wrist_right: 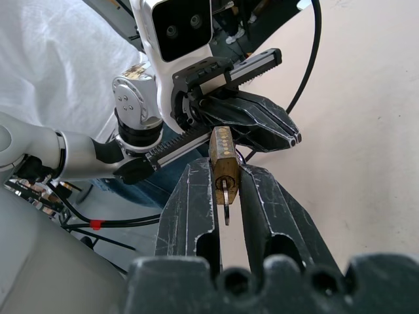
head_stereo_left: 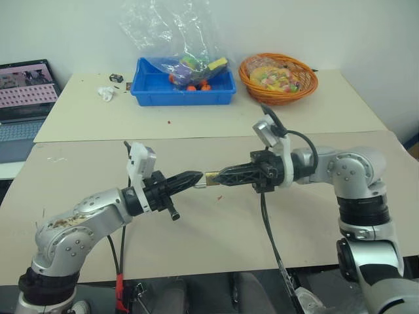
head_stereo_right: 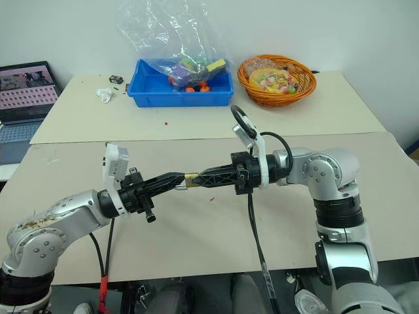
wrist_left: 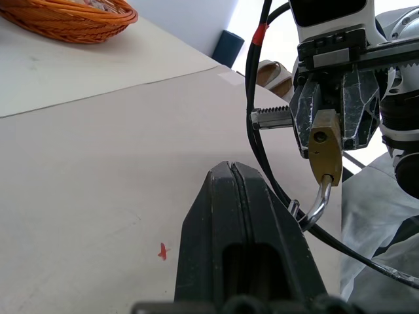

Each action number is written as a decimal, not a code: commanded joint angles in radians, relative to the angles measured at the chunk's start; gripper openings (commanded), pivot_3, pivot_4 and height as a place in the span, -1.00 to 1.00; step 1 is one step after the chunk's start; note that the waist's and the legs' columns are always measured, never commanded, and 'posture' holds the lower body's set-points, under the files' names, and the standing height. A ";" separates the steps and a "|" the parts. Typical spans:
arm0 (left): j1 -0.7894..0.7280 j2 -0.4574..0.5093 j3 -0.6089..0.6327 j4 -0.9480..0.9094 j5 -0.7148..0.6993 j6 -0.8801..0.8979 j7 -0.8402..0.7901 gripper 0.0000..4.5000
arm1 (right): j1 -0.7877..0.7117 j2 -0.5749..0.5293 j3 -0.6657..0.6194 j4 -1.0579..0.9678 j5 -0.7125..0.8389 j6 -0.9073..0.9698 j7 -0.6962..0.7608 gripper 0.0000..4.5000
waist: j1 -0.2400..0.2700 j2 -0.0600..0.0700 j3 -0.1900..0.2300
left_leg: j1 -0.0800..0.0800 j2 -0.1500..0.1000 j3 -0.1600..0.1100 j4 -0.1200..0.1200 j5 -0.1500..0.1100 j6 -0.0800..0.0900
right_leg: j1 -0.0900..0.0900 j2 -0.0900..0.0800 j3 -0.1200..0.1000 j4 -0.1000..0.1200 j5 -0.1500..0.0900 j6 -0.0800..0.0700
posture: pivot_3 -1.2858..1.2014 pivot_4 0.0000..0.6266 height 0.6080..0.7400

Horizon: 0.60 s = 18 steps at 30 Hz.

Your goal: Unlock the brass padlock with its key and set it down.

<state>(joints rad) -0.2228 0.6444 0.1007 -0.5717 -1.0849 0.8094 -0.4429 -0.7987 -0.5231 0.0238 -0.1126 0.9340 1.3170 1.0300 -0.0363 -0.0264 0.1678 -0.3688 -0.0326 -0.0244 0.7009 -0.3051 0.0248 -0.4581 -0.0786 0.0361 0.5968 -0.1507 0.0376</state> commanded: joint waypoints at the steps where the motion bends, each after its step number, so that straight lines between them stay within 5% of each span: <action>1: -0.003 -0.005 0.011 -0.020 0.006 -0.007 -0.003 -0.99 | -0.019 0.005 -0.032 -0.026 0.036 -0.012 -0.009 -0.95 | 0.000 0.000 0.000 | 0.000 0.000 0.000 0.000 0.000 0.000 | 0.000 0.000 0.000 0.000 0.000 0.000 | 0.03 -0.52 0.92; 18: -0.020 -0.011 0.019 -0.013 0.012 0.006 0.002 -0.99 | -0.067 0.061 -0.063 0.036 0.052 0.005 -0.126 -0.95 | 0.000 0.000 0.000 | 0.000 0.000 0.000 0.000 0.000 0.000 | 0.000 0.000 0.000 0.000 0.000 0.000 | 0.03 -0.52 0.92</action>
<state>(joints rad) -0.2277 0.6342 0.1009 -0.5716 -1.0635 0.8133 -0.4412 -0.8457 -0.4621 -0.0121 -0.0690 0.9635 1.3182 0.9087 -0.0361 -0.0263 0.1677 -0.3688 -0.0326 -0.0244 0.7008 -0.3051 0.0247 -0.4582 -0.0787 0.0361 0.5968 -0.1507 0.0376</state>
